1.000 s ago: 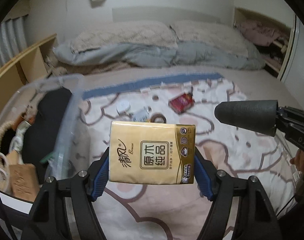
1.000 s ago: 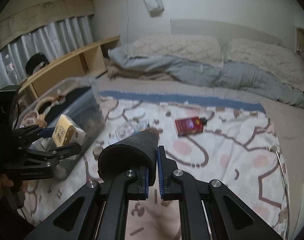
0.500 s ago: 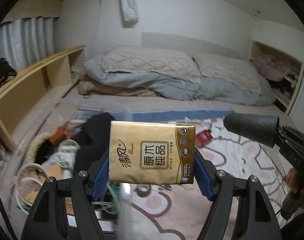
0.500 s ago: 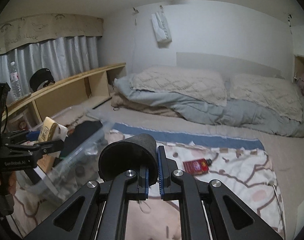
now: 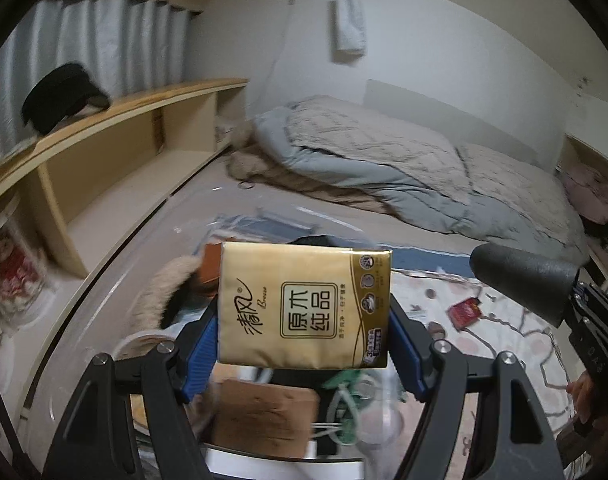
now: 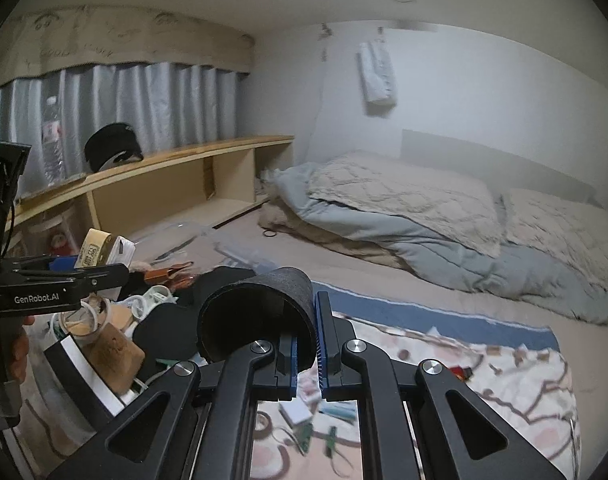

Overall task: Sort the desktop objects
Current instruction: 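Lift and carry the tissue pack and foam tube toward the clear bin with both grippers, then lower the foam tube into the bin and open the right gripper while the left gripper holds the tissue pack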

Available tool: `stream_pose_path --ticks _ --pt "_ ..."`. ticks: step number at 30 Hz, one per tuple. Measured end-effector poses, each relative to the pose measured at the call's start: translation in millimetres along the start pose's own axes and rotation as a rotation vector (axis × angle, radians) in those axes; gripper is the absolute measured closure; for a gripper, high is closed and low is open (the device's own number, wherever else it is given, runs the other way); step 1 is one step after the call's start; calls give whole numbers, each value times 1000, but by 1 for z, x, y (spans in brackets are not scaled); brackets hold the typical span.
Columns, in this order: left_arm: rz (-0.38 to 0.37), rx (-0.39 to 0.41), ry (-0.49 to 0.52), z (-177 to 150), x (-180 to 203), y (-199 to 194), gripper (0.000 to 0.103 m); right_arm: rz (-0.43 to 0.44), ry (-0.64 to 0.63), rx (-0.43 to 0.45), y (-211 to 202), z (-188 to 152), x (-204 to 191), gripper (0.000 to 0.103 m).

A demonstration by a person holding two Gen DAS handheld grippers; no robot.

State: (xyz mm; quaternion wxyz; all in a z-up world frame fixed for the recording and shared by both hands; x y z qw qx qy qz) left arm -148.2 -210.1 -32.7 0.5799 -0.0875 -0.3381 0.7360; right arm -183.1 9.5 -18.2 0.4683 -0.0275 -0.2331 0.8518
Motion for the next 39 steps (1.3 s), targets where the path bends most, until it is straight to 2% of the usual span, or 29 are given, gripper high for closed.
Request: stream_pose_path --ticks 5,9,16,20,23,24,26,27,28,29,31,35,39 --pt "28 8 -61 6 -27 0 29 18 -42 -70 46 8 -35 95" --pt "30 18 -82 8 -39 -3 29 -26 -112 -112 85 15 -63 95" --pt "11 12 -106 10 -49 -1 29 -91 -211 -203 141 13 -86 95" --pt "4 4 -110 14 -50 4 29 -76 -260 -291 161 -2 -96 95" --pt "7 -5 -110 14 -50 7 29 -35 -294 -313 162 -8 -102 93" --pt "12 -9 -110 13 -51 9 29 -14 -297 -324 161 -10 -103 89" --pt "16 -22 -117 11 -51 13 29 50 -274 -334 156 -14 -102 72" --pt "14 -29 -123 10 -51 14 29 85 -260 -328 152 -14 -102 53" --pt "12 -34 -127 10 -51 16 29 75 -258 -337 147 -15 -101 27" --pt "11 -36 -132 10 -51 16 29 66 -260 -344 143 -17 -101 21" --pt "11 -35 -134 10 -50 15 29 108 -273 -326 133 -18 -104 19" --pt "10 -35 -137 10 -48 15 29 119 -303 -301 113 -19 -104 19" --pt "6 -44 -144 11 -45 17 29 147 -268 -279 93 -14 -92 19"
Point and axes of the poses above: each gripper's, at about its wrist camera, not at the fingertips, and y roughly the way its jaws point, x to its right, z to its top, the point moved 5 cm from there along y, roughly the way its jaws point, and after that the axes turned 10 degrees about -y, right-handed, at the moved point
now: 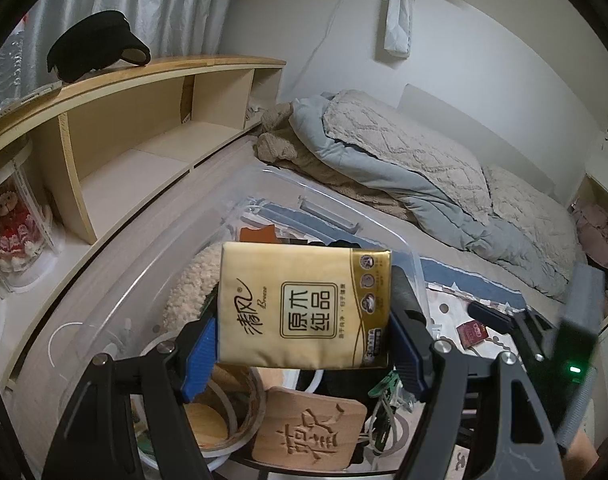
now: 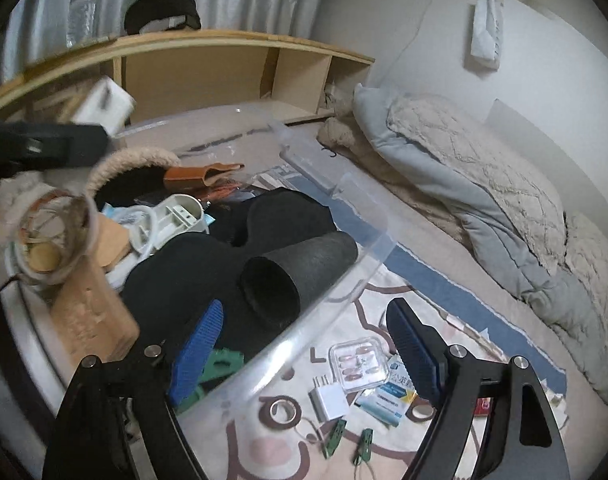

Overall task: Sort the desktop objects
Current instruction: 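Lower the foam tube into the bin and open the right gripper while the left gripper holds the tissue pack, then lower the tissue pack into the bin and open the left gripper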

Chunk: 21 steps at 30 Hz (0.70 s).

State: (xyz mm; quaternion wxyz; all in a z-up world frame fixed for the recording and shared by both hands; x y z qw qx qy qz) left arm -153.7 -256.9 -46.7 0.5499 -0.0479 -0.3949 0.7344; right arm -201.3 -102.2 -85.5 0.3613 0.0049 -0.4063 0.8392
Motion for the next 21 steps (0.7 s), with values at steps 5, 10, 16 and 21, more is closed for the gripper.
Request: stream_pose_path --ticks 5,10,16,21 --pt "-12 -25 -35 3 8 11 29 48 29 27 -25 -14 11 19" --pt "-16 -62 -84 8 22 29 29 68 58 52 -39 -30 23 19" --pt "-35 -83 -89 34 43 46 29 91 93 50 -49 -45 36 19" --pt "-57 -101 -168 44 37 66 29 95 99 75 -62 -54 46 19"
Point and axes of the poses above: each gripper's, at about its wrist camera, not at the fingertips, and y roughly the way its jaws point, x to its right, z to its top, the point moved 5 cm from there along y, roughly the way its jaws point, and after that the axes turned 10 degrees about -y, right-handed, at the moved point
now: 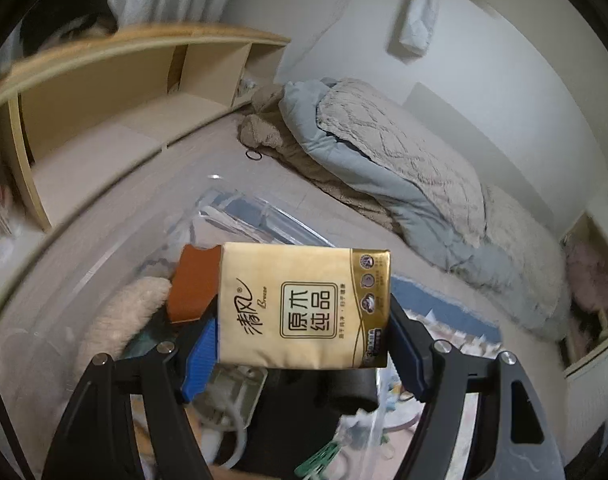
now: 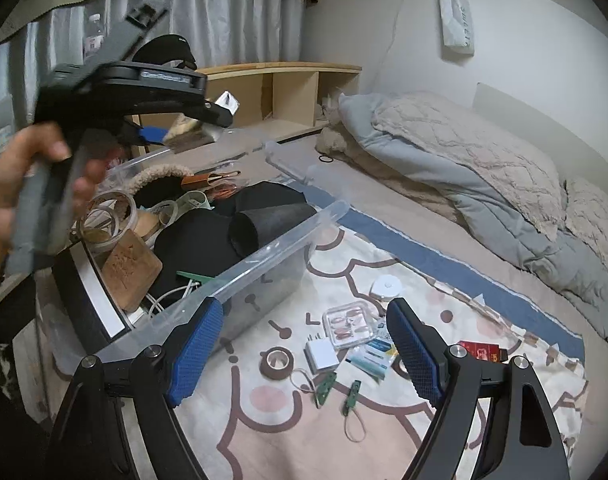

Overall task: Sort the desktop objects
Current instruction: 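Lower the tissue pack into the bin and open the left gripper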

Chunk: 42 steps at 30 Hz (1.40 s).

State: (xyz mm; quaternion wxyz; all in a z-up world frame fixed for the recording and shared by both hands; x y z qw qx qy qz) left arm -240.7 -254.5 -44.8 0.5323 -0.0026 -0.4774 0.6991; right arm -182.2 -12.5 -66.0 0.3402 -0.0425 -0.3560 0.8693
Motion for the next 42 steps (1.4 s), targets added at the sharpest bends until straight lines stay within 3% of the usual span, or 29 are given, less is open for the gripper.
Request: stream_pose_path --ticks 3,8,15,16,17,19,22,27,30,32,37,42 --pt "-31 -33 -87 1 -7 19 29 14 13 -6 0 -4 5 19" --pt "-10 -18 -165 3 -11 40 29 25 10 -11 1 -6 5 19" --pt "-68 3 -290 5 -13 52 28 43 2 -5 1 -7 3 19" --pt "-78 14 -325 6 -15 53 24 44 -1 -5 1 -7 3 19" --pt "-88 27 -374 7 -20 52 10 43 -4 -5 1 -8 3 19" --pt "-84 53 -423 7 -26 48 1 39 -11 -6 1 -9 4 19" --pt "-76 79 -393 13 -27 40 1 31 -6 -8 1 -11 8 19" --pt "-16 69 -241 20 -23 28 2 30 32 -9 1 -12 19 19" --pt "-11 16 -188 22 -24 29 8 32 51 -10 2 -12 21 19" --pt "-7 -38 -141 20 -23 32 27 33 54 -11 2 -11 20 19" --pt "15 -104 -57 10 -16 40 52 32 45 -14 2 -10 19 19" --pt "1 -167 -27 0 -2 56 54 35 50 -21 3 -12 19 19"
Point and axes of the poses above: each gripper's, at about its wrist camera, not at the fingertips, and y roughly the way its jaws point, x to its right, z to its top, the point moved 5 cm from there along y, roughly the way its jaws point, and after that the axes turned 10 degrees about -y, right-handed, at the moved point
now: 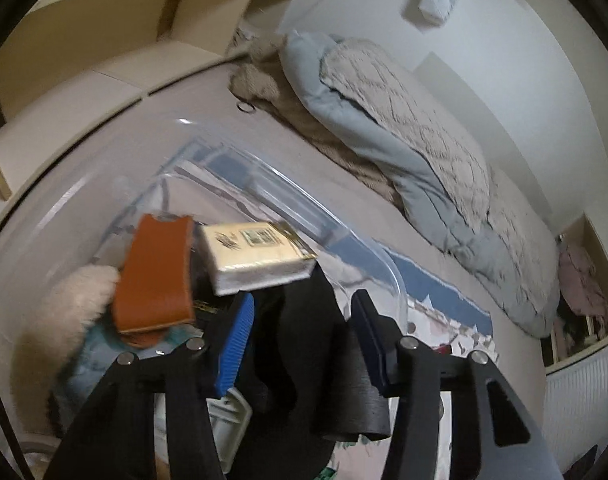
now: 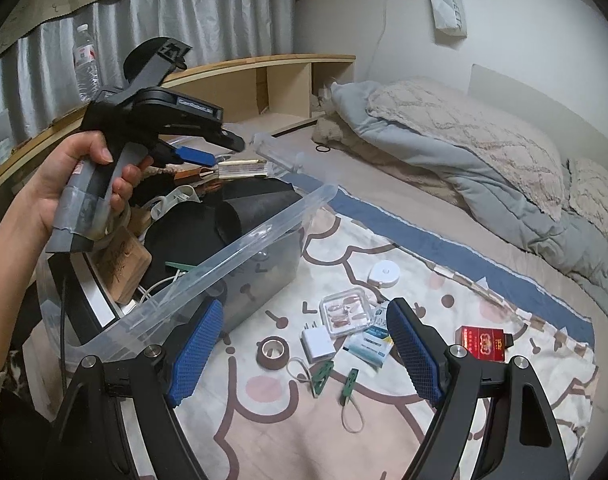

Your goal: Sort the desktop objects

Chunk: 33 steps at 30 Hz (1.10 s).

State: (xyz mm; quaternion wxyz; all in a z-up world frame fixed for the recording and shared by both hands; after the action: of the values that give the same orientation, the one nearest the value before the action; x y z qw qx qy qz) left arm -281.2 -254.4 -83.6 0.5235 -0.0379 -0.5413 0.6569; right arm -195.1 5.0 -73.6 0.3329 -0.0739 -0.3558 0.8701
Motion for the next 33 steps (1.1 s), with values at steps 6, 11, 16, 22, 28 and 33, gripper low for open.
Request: stream_pose_path --ticks 6,11,16,22,28,33 --pt "-41 -53 -3 -8 18 31 54 5 8 -3 0 -3 3 19" --pt "-94 -57 8 -11 39 52 53 4 18 -10 0 -6 9 19" --pt "-40 -31 -50 -6 31 68 53 -6 27 -20 1 -13 19 19" --pt "43 84 -175 14 -7 53 53 -17 48 -38 5 -21 32 19" --pt "4 51 -222 19 -25 46 53 -7 58 -39 4 -21 30 19" --pt "38 73 -125 15 -14 30 53 -8 46 -4 -3 -13 23 19"
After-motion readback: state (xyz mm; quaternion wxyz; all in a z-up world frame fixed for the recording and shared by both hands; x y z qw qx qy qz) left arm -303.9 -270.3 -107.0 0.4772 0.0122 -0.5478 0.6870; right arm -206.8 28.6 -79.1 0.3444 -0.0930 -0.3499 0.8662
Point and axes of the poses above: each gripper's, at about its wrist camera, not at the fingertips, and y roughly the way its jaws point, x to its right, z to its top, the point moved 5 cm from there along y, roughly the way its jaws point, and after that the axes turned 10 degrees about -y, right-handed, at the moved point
